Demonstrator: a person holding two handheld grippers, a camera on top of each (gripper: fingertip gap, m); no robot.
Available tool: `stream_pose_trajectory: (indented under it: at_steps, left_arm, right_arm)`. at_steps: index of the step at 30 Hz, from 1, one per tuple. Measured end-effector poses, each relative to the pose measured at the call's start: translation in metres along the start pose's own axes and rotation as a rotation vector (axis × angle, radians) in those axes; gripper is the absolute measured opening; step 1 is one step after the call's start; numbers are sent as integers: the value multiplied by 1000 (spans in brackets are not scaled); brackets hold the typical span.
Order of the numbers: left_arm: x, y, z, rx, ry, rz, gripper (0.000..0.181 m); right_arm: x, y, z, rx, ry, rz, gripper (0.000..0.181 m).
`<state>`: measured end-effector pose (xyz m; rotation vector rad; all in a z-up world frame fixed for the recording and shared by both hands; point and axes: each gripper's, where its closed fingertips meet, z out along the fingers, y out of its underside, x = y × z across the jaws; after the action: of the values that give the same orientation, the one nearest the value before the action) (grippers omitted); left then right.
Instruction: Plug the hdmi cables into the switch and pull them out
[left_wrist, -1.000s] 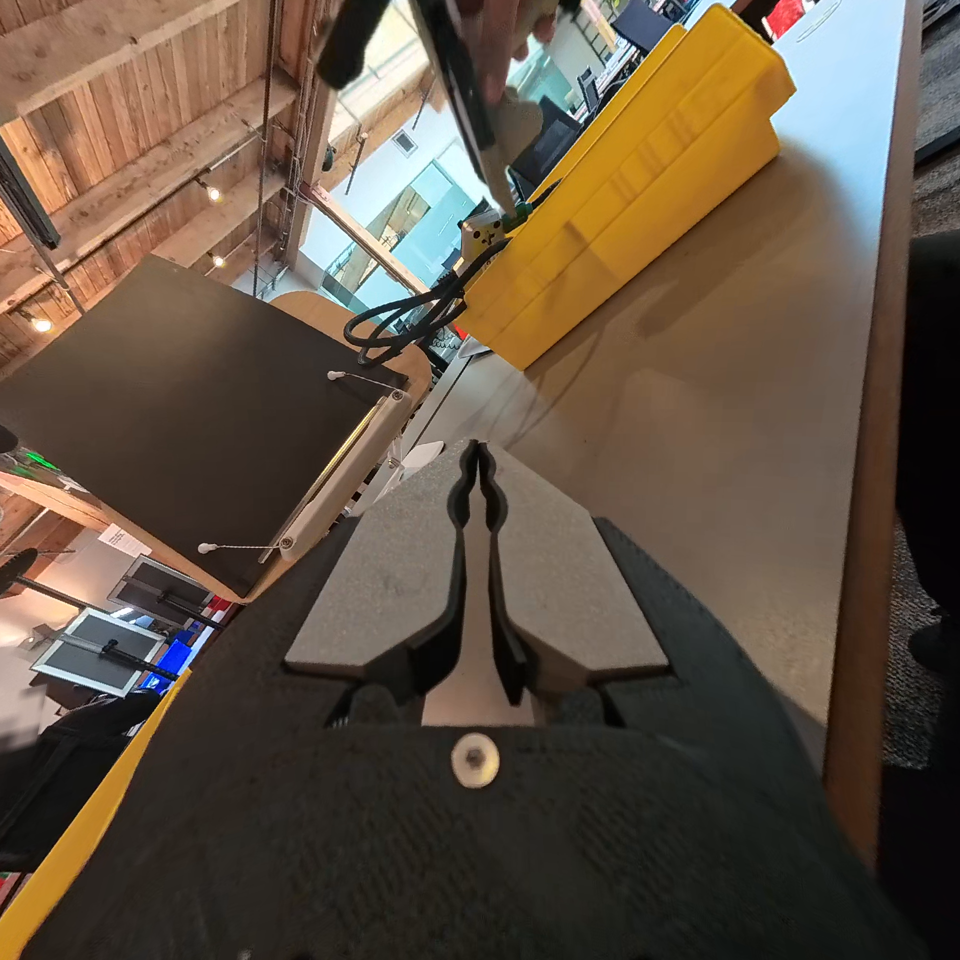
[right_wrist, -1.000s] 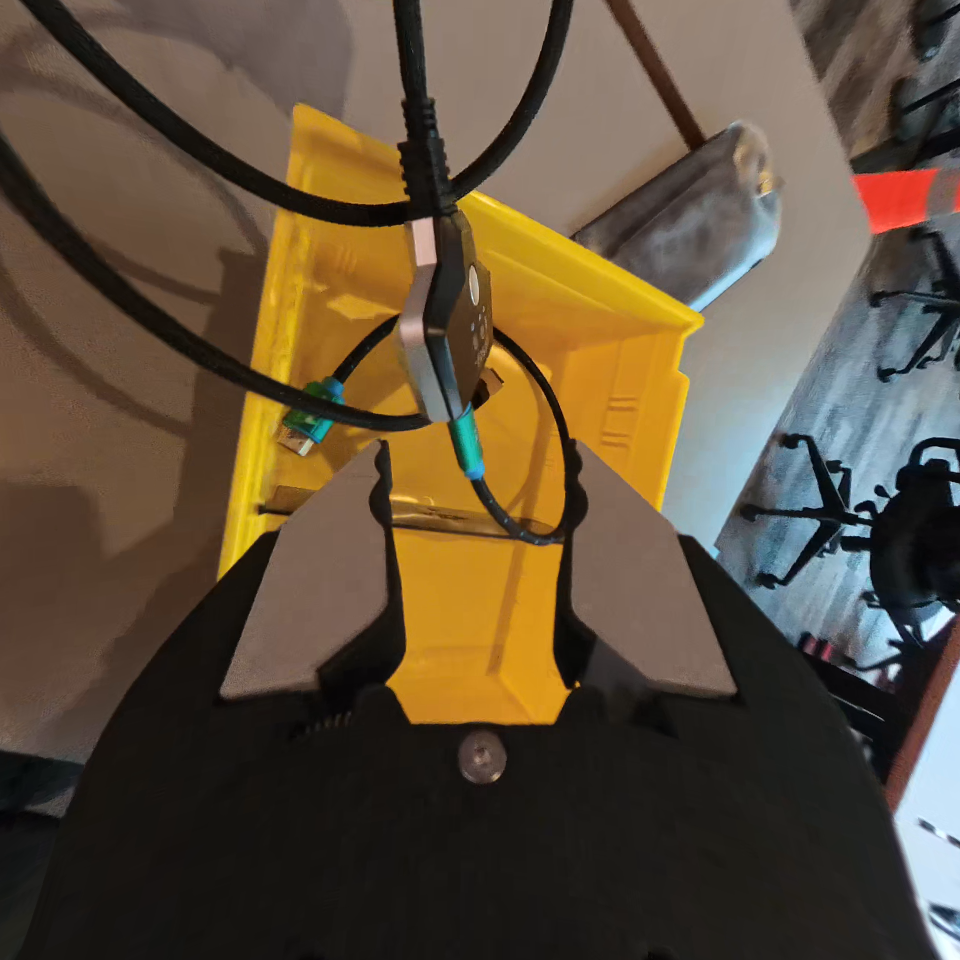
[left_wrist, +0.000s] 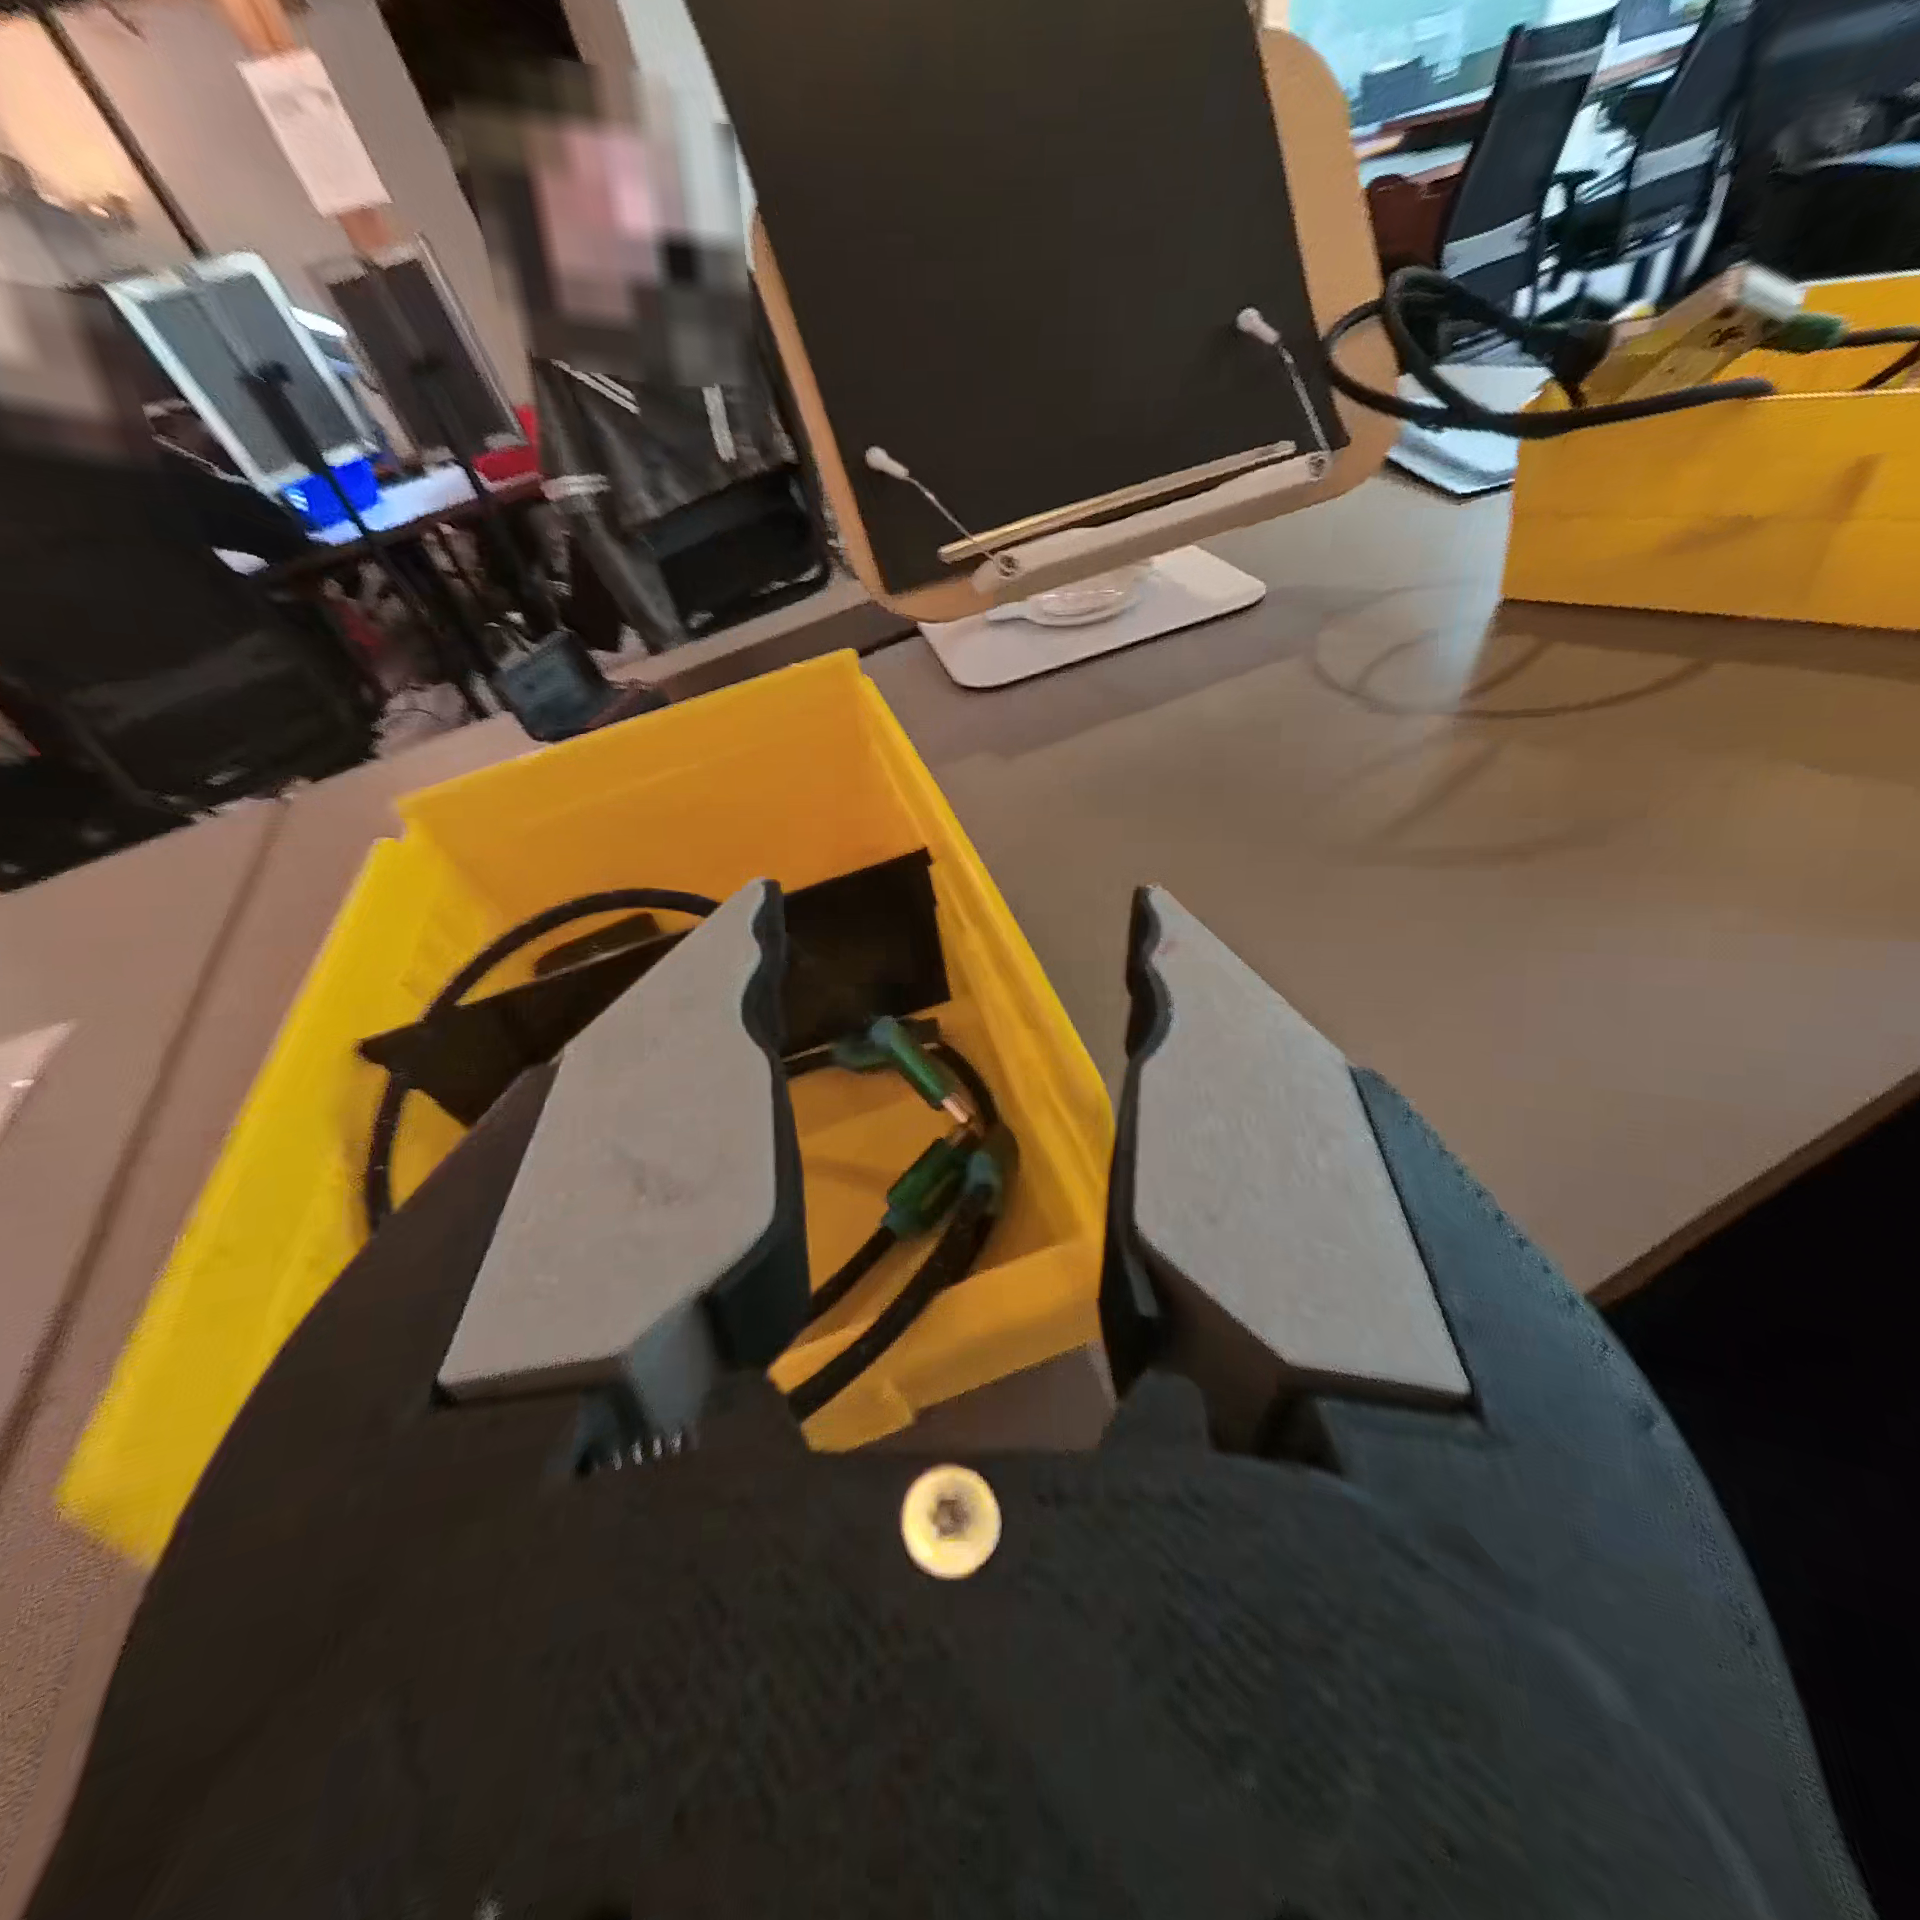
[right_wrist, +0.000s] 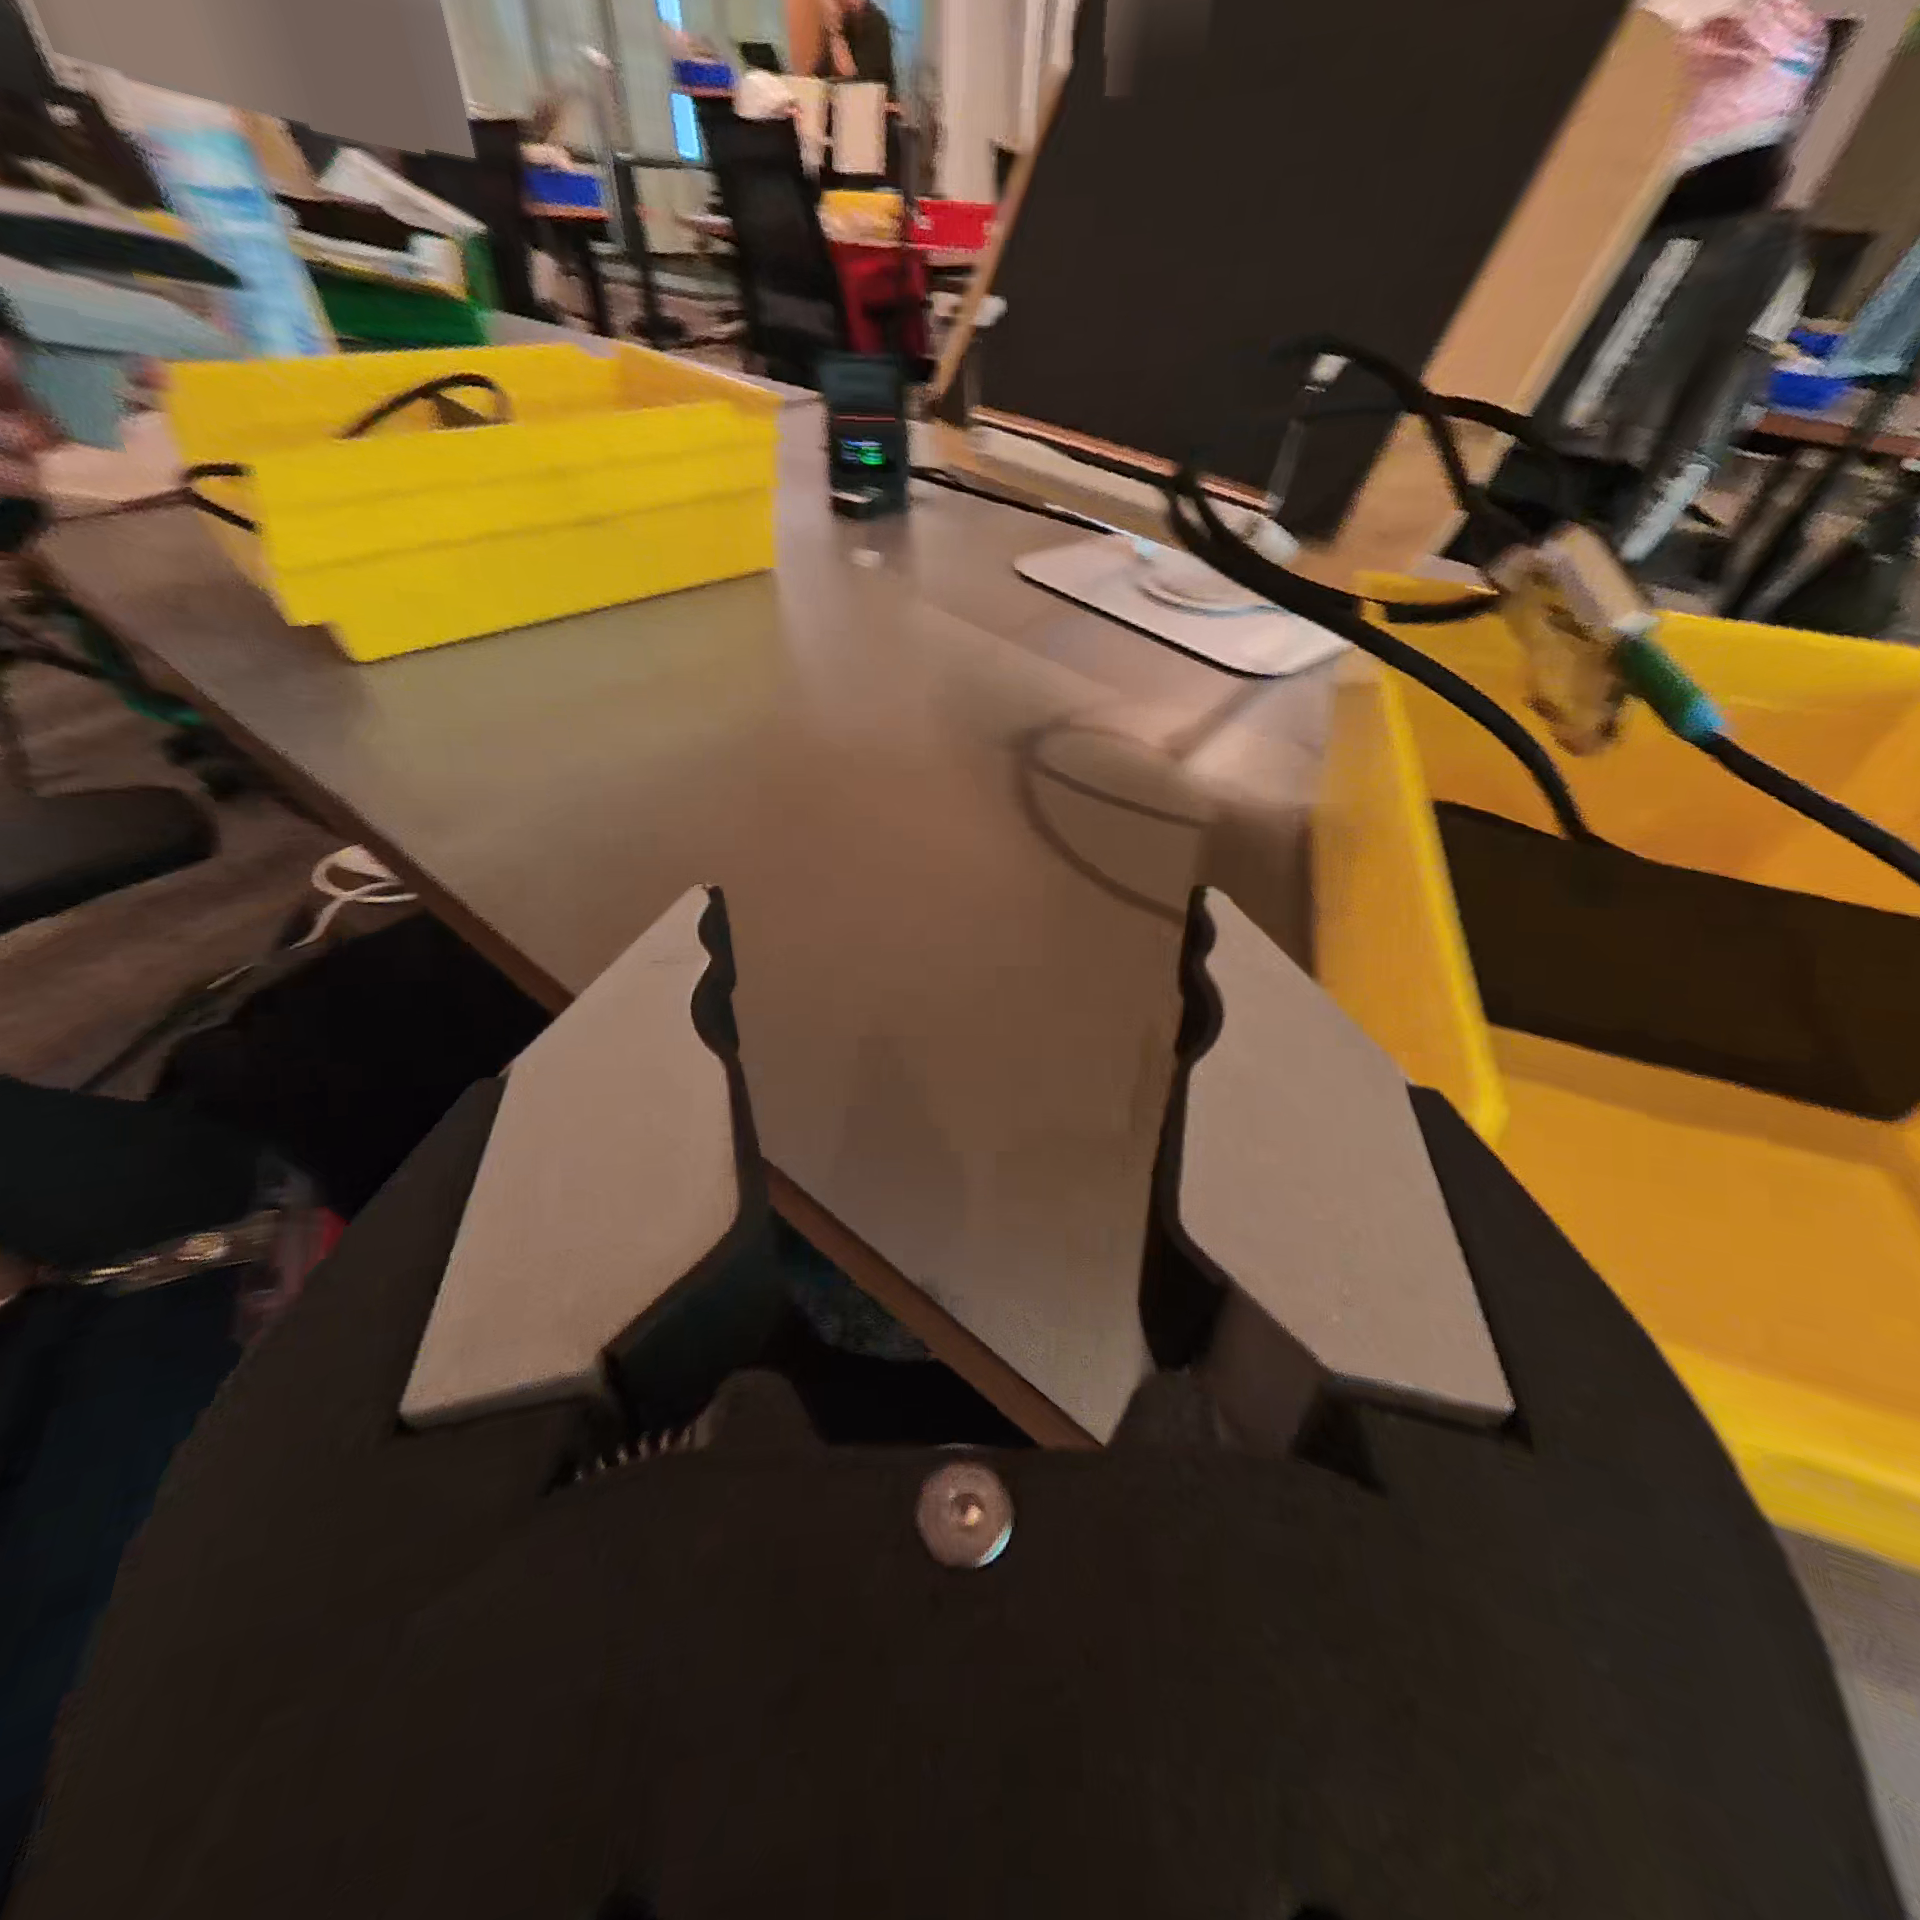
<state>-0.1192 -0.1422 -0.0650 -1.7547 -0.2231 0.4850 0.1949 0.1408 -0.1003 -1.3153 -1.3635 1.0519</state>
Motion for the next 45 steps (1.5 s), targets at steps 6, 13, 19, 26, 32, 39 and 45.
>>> stream_pose_trajectory:
  at_steps: [6, 13, 19, 26, 32, 39, 45]
  left_arm:
    - [-29, 30, 17, -145, -170, 159, 71]
    - [-79, 6, 35, -179, -190, 233, 64]
    - [-124, 4, 107, -473, -20, 231, 65]
    - [-139, 79, 183, -931, 105, 207, 71]
    - [-140, 130, 190, -1179, 263, 333, 64]
    - [-142, 141, 202, -1210, 367, 649, 33]
    - [-139, 140, 202, -1136, 490, 844, 24]
  right_arm:
    - [-50, 3, 51, -114, -156, -71, 82]
    - [-48, 18, 108, -226, -185, -173, 73]
    - [-23, 26, 144, -226, -190, -191, 74]
    - [-9, 36, 151, -214, -176, -228, 69]
    - [-10, 22, 145, -116, -266, -150, 65]
    - [-16, 19, 142, -91, -328, -142, 64]
    - [-21, 17, 140, -72, -333, -173, 64]
